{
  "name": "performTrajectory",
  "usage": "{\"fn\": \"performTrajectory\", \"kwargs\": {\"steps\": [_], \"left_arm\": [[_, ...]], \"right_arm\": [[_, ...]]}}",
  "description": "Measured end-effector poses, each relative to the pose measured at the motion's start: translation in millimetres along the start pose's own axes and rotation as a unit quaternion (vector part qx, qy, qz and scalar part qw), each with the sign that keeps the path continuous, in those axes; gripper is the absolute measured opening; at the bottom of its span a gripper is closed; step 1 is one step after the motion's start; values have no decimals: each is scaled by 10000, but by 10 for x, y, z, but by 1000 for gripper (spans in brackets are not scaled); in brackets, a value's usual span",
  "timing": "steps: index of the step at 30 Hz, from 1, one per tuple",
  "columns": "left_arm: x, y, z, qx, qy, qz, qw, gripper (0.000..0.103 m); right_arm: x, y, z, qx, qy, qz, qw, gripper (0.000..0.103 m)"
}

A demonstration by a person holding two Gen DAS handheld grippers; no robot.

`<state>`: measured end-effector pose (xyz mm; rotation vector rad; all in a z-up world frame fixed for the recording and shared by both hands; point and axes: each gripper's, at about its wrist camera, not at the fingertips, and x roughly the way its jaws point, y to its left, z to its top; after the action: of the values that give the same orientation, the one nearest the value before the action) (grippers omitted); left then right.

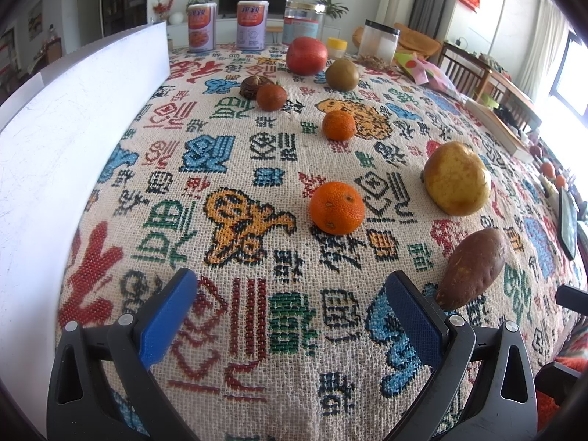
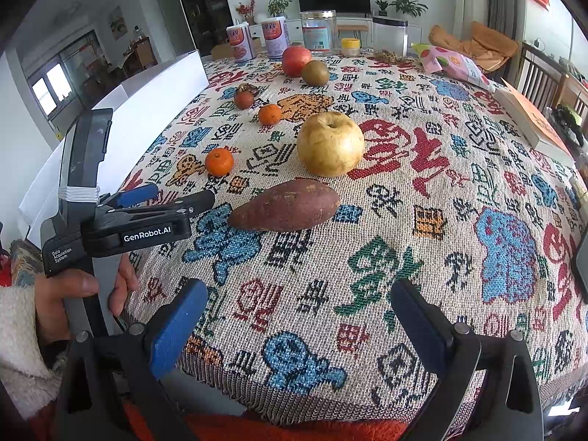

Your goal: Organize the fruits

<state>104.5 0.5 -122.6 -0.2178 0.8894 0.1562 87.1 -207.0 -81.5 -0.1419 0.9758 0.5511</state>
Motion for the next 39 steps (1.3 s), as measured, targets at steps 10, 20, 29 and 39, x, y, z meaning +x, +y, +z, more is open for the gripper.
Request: {"fn": "performTrajectory", "kwargs": {"steps": [10, 20, 29, 39], "left_arm": [[-6, 20, 25, -77, -4, -105, 9999, 102], [-7, 28, 27, -85, -9, -123, 9999, 102], [-17, 56, 32, -149, -17, -202, 9997, 102], [-33, 148, 47, -368, -55, -511, 9980, 102]], "right_arm": [[-22, 49, -6, -25, -77, 8, 10000, 99], [6, 48, 3, -84, 13, 1, 10000, 99], [8, 45, 2, -86, 18, 5, 10000, 99], [6, 72, 11, -86, -73, -113, 9999, 99]]}}
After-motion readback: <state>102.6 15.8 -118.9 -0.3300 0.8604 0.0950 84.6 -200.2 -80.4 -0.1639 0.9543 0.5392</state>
